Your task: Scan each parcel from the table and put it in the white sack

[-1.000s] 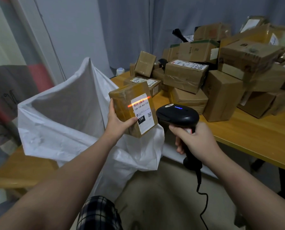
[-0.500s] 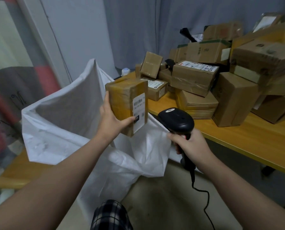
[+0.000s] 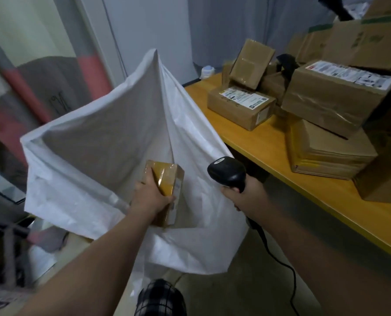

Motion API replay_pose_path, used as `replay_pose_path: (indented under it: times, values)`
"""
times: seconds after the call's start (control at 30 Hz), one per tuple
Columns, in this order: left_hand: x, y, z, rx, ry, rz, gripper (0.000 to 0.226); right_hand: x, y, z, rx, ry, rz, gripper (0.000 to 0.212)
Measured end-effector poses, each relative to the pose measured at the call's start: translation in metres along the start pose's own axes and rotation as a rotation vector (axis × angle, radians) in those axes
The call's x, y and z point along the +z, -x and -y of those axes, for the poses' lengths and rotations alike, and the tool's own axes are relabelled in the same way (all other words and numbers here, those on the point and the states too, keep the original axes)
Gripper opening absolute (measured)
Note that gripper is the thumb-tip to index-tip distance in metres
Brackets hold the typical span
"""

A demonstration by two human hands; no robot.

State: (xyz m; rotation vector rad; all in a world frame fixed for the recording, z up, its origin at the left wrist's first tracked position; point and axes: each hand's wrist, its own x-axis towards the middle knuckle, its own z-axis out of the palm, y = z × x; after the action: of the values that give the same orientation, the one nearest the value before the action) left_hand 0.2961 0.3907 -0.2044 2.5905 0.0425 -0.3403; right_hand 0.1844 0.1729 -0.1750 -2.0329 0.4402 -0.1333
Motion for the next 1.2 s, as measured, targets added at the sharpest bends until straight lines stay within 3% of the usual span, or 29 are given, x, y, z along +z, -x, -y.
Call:
replay_pose_path:
  times: [0.23,0.43,0.5,0.67,0.83,0.93,1.03,1.13,1.2]
  values:
    - [0.01,0.008,-0.02,0.165,-0.194,-0.045,0.081,0.011,-0.014,-0.004,-0.029,-0.005,0.008,0.02]
    - [0.008,0.017,-0.038,0.327,-0.258,-0.131,0.072,0.008,0.003,-0.019,-0.052,-0.036,-0.053,0.015]
    - [0.003,0.024,-0.053,0.421,-0.197,-0.169,0.071,-0.004,0.014,-0.018,-0.076,-0.102,-0.115,0.011]
    - [-0.015,0.062,-0.113,0.694,0.008,-0.239,0.066,-0.058,0.045,-0.006,-0.128,-0.234,-0.282,0.025]
    - [-0.007,0.099,-0.189,0.847,0.196,-0.197,0.067,-0.119,0.084,-0.001,-0.218,-0.256,-0.39,0.017]
    - [0.003,0.108,-0.244,0.778,0.428,-0.037,0.075,-0.153,0.103,0.004,-0.271,-0.256,-0.47,0.01]
    - [0.011,0.1,-0.295,0.491,0.69,0.258,0.111,-0.182,0.108,0.004,-0.28,-0.215,-0.533,0.015]
    - [0.024,0.085,-0.328,0.223,0.792,0.301,0.145,-0.198,0.105,0.004,-0.271,-0.215,-0.562,0.022]
    - [0.035,0.072,-0.341,0.144,0.867,0.282,0.155,-0.201,0.101,0.003,-0.253,-0.208,-0.57,0.017]
